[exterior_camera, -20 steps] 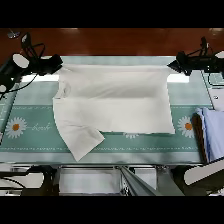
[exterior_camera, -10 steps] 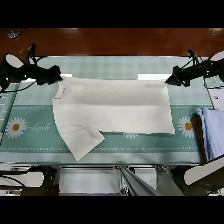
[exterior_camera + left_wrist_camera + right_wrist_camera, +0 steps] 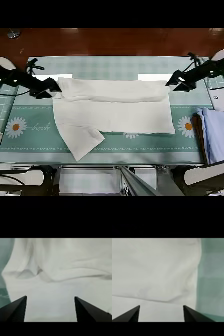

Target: Fold the shirts.

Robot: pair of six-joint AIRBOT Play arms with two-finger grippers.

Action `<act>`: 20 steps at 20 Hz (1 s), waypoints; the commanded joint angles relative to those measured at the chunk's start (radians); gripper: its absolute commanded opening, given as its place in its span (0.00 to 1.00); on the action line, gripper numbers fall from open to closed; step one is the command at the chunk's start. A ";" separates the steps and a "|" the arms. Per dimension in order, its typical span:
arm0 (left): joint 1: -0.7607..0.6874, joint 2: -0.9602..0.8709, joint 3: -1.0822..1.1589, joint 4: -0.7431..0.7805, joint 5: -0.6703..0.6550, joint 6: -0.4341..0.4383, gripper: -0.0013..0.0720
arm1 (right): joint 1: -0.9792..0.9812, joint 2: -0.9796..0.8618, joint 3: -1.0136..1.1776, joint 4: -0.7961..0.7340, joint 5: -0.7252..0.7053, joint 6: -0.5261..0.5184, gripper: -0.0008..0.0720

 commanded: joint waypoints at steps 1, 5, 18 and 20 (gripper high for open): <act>0.110 0.154 -0.123 0.052 -0.097 -0.003 0.97 | -0.092 0.185 -0.118 -0.053 -0.019 0.003 0.87; 0.258 0.391 -0.558 0.034 -0.032 0.067 0.97 | -0.164 0.488 -0.621 0.085 -0.225 -0.061 0.87; 0.270 0.542 -1.074 -0.472 0.207 0.349 0.97 | -0.194 0.713 -1.020 0.385 -0.305 -0.199 0.87; 0.205 0.529 -1.089 -0.472 0.240 0.359 0.97 | -0.269 0.708 -0.959 0.325 -0.307 -0.182 0.87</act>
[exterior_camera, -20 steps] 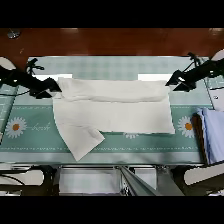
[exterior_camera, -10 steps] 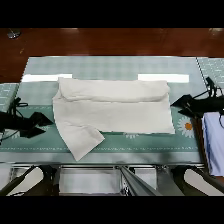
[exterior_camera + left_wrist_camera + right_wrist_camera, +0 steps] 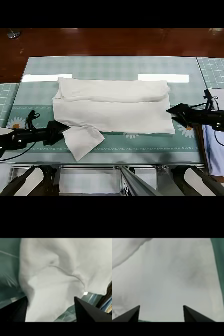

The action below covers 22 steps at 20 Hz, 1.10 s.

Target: Fold the shirts.

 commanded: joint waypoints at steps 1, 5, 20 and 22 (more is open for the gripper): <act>-0.098 -0.010 -0.050 -0.040 0.097 0.056 0.96 | -0.110 0.002 0.065 -0.103 0.024 0.040 0.87; -0.122 -0.009 -0.039 -0.057 0.093 0.090 0.06 | -0.167 0.002 0.030 -0.459 0.188 0.195 0.87; -0.118 -0.008 -0.001 -0.058 0.065 0.069 0.06 | 0.056 -0.214 -0.025 -0.105 -0.009 0.080 0.24; -0.081 -0.008 0.068 -0.061 0.018 0.068 0.06 | 0.056 -0.214 0.042 -0.131 0.050 0.038 0.04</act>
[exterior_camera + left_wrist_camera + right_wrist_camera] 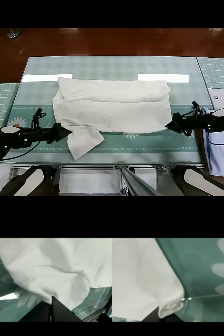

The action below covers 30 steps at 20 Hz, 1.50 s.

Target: Fold the shirts.

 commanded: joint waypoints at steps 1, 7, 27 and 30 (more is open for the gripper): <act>0.050 0.001 0.103 -0.003 -0.063 -0.012 0.06 | 0.003 -0.019 0.099 0.015 0.076 -0.065 0.04; 0.001 -0.085 0.387 -0.004 -0.001 -0.061 0.06 | 0.084 -0.132 0.386 0.017 0.063 -0.023 0.04; -0.113 -0.767 1.155 0.139 -0.154 -0.298 0.97 | 0.146 -0.677 1.062 0.088 0.075 0.092 0.87; 0.002 -0.671 1.150 0.433 -0.254 -0.415 0.97 | 0.034 -0.662 1.083 0.005 0.236 0.096 0.87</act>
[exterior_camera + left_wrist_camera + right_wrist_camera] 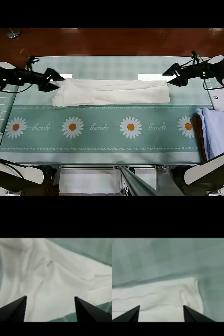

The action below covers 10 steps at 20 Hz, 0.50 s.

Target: Fold the shirts.

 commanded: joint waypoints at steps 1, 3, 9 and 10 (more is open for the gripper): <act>0.106 0.106 -0.026 0.265 -0.077 -0.093 0.97 | -0.097 0.003 0.018 -0.091 0.171 0.006 0.87; 0.138 0.249 -0.165 0.251 0.087 -0.093 0.97 | -0.101 0.002 -0.039 -0.100 0.161 -0.003 0.87; -0.009 0.652 -0.578 0.164 0.298 -0.055 0.97 | -0.012 -0.051 -0.088 -0.022 0.111 -0.017 0.87; -0.051 0.676 -0.593 0.144 0.293 -0.055 0.97 | 0.014 -0.059 -0.088 -0.020 0.111 -0.015 0.87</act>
